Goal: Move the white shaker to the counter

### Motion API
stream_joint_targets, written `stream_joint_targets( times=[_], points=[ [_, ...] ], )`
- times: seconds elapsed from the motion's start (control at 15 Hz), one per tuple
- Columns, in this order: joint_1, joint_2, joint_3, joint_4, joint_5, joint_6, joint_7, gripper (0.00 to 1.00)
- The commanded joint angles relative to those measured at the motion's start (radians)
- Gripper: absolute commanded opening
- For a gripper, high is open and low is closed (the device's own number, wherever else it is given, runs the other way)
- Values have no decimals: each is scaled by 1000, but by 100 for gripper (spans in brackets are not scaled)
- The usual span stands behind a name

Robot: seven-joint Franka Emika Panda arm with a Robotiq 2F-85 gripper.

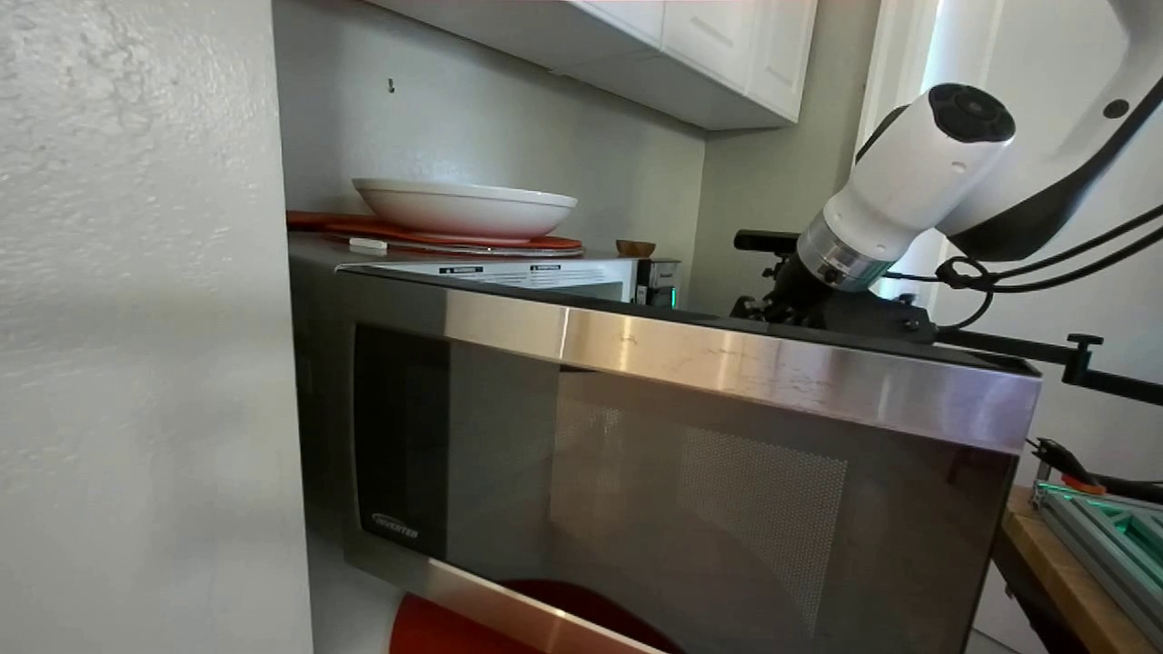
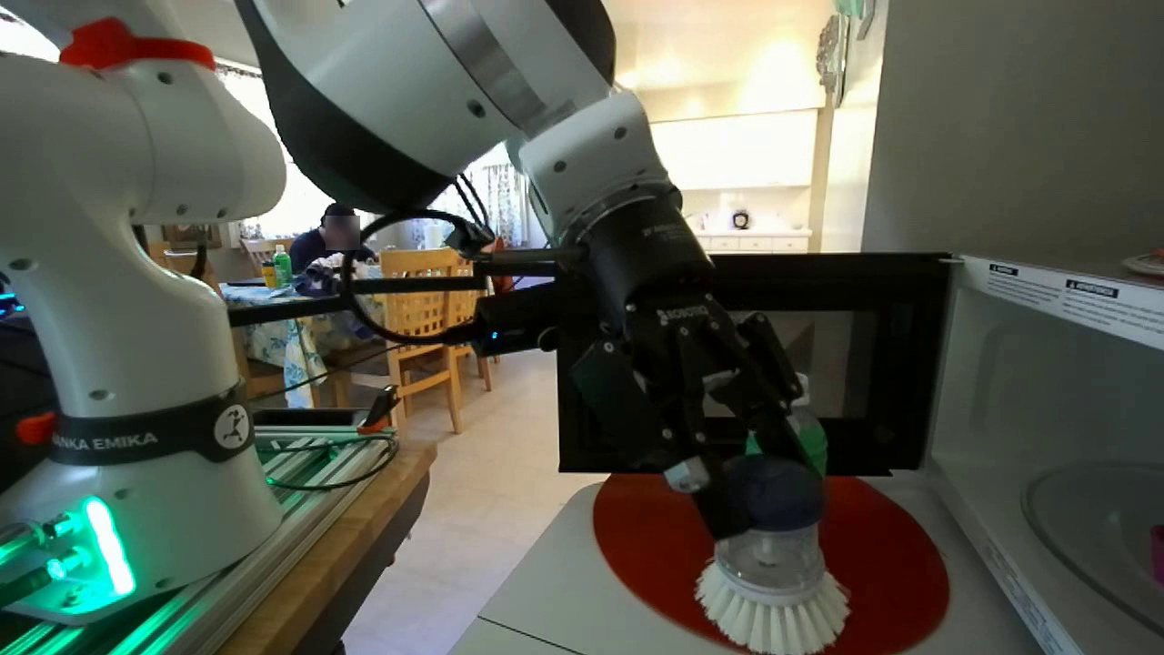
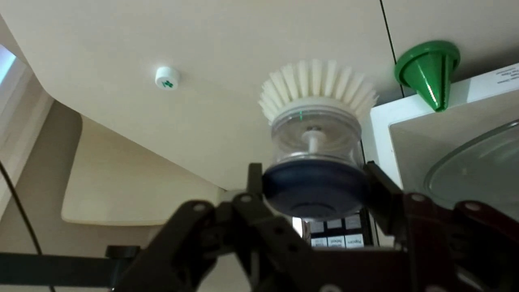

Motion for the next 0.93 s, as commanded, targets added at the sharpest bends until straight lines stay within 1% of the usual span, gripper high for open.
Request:
stream_joint_targets(
  times=[0.0, 0.47, 0.87],
  points=[
    [-10, 82, -13, 52, -87, 17, 96, 38],
    [-21, 240, -36, 133, -162, 23, 172, 38],
    [-47, 359, -67, 222, -168, 10, 185, 38]
  ],
)
